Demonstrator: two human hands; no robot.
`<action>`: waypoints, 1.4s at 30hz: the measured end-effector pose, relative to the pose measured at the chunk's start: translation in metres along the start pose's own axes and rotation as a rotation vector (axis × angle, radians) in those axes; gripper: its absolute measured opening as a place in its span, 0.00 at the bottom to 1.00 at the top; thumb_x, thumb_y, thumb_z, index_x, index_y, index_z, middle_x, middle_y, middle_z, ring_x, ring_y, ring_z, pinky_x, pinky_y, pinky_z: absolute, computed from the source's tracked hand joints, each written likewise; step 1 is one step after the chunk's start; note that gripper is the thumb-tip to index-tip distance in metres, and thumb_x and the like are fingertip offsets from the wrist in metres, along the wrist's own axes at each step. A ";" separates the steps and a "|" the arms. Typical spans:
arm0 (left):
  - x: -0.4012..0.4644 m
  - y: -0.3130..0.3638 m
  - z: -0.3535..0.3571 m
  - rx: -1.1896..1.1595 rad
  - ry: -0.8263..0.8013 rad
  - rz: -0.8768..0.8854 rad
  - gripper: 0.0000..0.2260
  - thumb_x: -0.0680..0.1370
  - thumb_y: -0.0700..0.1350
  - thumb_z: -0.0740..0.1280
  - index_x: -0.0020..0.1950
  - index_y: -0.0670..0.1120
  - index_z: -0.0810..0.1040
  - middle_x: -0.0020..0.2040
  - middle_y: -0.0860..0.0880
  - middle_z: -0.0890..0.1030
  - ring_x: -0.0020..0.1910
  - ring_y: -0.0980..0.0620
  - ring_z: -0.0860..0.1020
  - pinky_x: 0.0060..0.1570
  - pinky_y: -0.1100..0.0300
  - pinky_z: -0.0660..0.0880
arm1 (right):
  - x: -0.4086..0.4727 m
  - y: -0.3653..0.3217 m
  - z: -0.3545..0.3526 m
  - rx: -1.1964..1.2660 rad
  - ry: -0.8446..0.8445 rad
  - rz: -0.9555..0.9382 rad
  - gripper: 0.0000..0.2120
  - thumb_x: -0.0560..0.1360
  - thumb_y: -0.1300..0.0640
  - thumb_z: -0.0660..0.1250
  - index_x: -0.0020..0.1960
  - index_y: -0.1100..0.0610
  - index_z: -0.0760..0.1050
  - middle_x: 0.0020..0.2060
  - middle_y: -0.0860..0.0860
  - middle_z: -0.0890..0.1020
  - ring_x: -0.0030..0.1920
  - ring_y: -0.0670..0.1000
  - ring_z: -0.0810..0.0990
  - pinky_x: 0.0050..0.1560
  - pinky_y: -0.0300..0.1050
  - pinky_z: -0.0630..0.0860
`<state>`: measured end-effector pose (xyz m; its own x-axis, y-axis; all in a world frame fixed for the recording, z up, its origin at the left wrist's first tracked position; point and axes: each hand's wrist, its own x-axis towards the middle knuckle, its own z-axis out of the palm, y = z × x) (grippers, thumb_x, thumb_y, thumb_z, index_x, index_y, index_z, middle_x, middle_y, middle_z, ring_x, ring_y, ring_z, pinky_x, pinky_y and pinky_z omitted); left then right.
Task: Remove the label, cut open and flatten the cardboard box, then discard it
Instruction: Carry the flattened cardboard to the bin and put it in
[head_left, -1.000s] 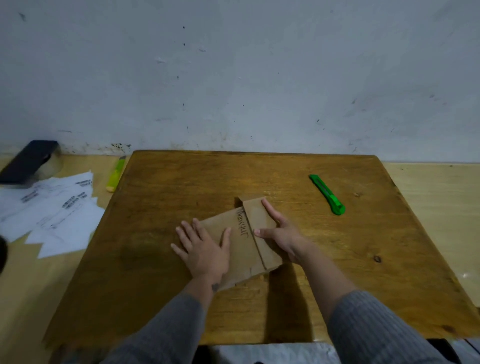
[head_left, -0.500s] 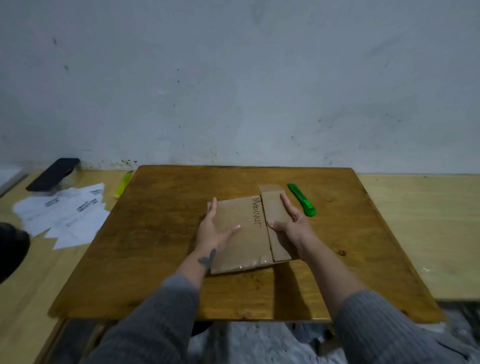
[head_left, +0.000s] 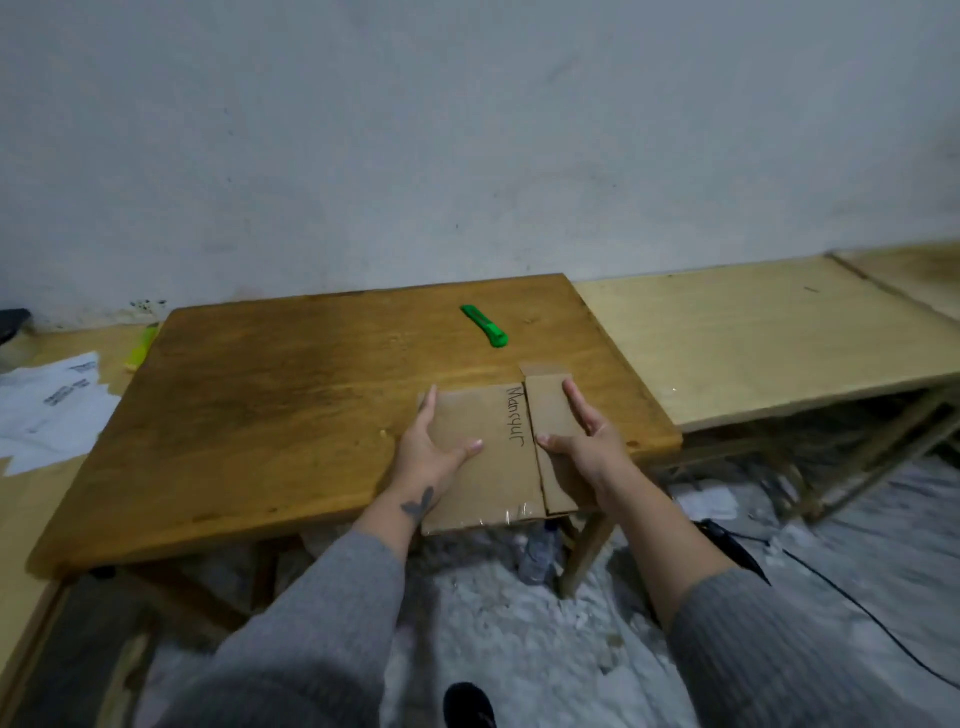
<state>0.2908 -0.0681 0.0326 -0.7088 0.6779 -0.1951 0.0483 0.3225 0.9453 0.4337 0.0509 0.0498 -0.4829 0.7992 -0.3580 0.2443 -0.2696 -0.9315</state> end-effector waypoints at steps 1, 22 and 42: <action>-0.010 -0.003 0.011 0.015 -0.020 -0.007 0.44 0.70 0.39 0.76 0.78 0.54 0.53 0.78 0.49 0.56 0.74 0.47 0.61 0.70 0.51 0.63 | -0.010 0.008 -0.012 -0.001 0.027 0.009 0.38 0.70 0.66 0.71 0.69 0.36 0.64 0.60 0.49 0.73 0.53 0.52 0.74 0.52 0.48 0.75; -0.060 0.016 0.384 0.387 -0.378 -0.004 0.38 0.74 0.52 0.71 0.78 0.55 0.53 0.68 0.44 0.64 0.65 0.44 0.69 0.65 0.47 0.67 | -0.024 0.091 -0.364 0.044 0.424 0.148 0.37 0.71 0.65 0.70 0.71 0.38 0.63 0.62 0.49 0.72 0.55 0.54 0.73 0.55 0.49 0.72; 0.058 -0.255 0.645 0.732 -0.775 0.015 0.25 0.83 0.54 0.55 0.79 0.49 0.56 0.80 0.44 0.47 0.78 0.46 0.50 0.73 0.55 0.55 | 0.201 0.370 -0.472 -0.330 0.487 0.246 0.37 0.71 0.61 0.66 0.69 0.30 0.57 0.54 0.50 0.82 0.49 0.54 0.81 0.53 0.53 0.79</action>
<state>0.6912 0.3148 -0.3877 -0.0761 0.8374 -0.5412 0.6470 0.4545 0.6122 0.8242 0.3655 -0.3363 0.0393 0.9086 -0.4158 0.5834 -0.3587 -0.7287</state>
